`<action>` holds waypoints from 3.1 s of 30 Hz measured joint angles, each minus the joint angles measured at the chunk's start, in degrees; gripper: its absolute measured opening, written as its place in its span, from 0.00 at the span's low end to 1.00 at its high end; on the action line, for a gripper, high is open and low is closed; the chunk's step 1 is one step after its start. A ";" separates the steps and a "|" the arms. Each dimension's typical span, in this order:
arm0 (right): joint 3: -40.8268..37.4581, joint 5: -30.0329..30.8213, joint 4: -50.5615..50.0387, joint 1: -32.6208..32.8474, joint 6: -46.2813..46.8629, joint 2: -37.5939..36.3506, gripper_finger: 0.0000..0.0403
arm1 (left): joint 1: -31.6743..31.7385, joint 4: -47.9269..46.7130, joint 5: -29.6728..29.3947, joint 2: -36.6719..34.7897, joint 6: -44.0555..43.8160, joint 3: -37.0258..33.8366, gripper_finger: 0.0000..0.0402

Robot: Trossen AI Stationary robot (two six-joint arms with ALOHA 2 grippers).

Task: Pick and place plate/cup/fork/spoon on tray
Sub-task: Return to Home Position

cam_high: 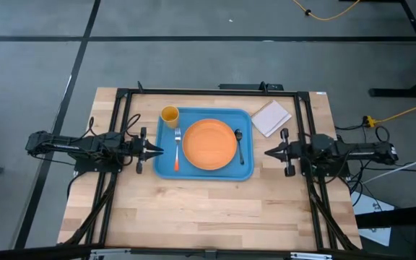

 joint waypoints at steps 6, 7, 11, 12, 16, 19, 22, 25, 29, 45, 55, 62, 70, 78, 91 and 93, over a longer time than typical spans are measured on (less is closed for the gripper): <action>0.00 1.29 -0.11 -0.15 2.86 3.82 0.03 | 0.00 0.00 0.00 0.00 0.00 0.00 0.12; 0.00 1.78 -0.02 -0.17 3.34 3.79 0.04 | 0.00 0.00 -0.02 0.00 0.01 0.00 0.12; 0.00 1.98 0.79 -0.17 1.69 3.06 0.04 | -0.01 0.00 0.00 0.00 0.01 0.00 0.12; 0.00 1.98 0.97 -0.17 1.45 2.89 0.04 | 0.01 0.00 0.00 0.00 0.01 0.00 0.12; 0.00 2.00 0.32 -0.17 2.18 2.12 0.04 | -0.01 0.00 -0.02 0.00 0.00 0.00 0.12; 0.02 1.98 0.27 -0.17 0.98 0.20 0.04 | 0.01 0.00 0.00 0.00 0.01 0.00 0.12; 0.02 1.79 -0.12 -0.17 -0.31 -1.68 0.04 | 0.00 0.00 0.00 0.00 0.01 0.00 0.12; 0.02 0.85 -0.10 -0.17 -0.27 -3.58 0.04 | -0.01 0.00 0.00 -0.01 0.01 0.00 0.12; 0.04 0.45 0.09 -0.17 1.59 -4.14 0.04 | 0.01 0.00 -0.02 0.00 0.01 0.00 0.12; 0.04 0.42 -0.08 -0.17 4.10 -3.58 0.04 | -0.01 0.00 -0.02 -0.02 0.01 0.00 0.12; 0.04 0.42 -0.07 -0.17 4.29 -3.58 0.03 | -0.01 0.02 -0.02 -0.02 0.01 -0.02 0.12; 0.04 0.42 0.11 -0.17 4.28 -3.58 0.03 | 0.01 0.11 0.07 -0.65 0.01 -0.02 0.12; 0.04 0.45 0.13 -0.17 4.28 -3.58 0.03 | 0.01 0.14 0.11 -9.45 0.01 -0.04 0.12; 0.04 0.45 0.12 -0.17 4.28 -3.58 0.03 | 0.01 0.20 0.09 -9.59 0.01 -0.04 0.12; 0.04 0.45 0.11 -0.17 4.28 -3.58 0.03 | 0.01 0.20 0.04 -9.59 0.01 -0.04 0.12; 0.04 0.45 0.11 -0.17 4.28 -3.58 0.03 | 0.01 0.19 0.04 -9.59 0.01 -0.04 0.12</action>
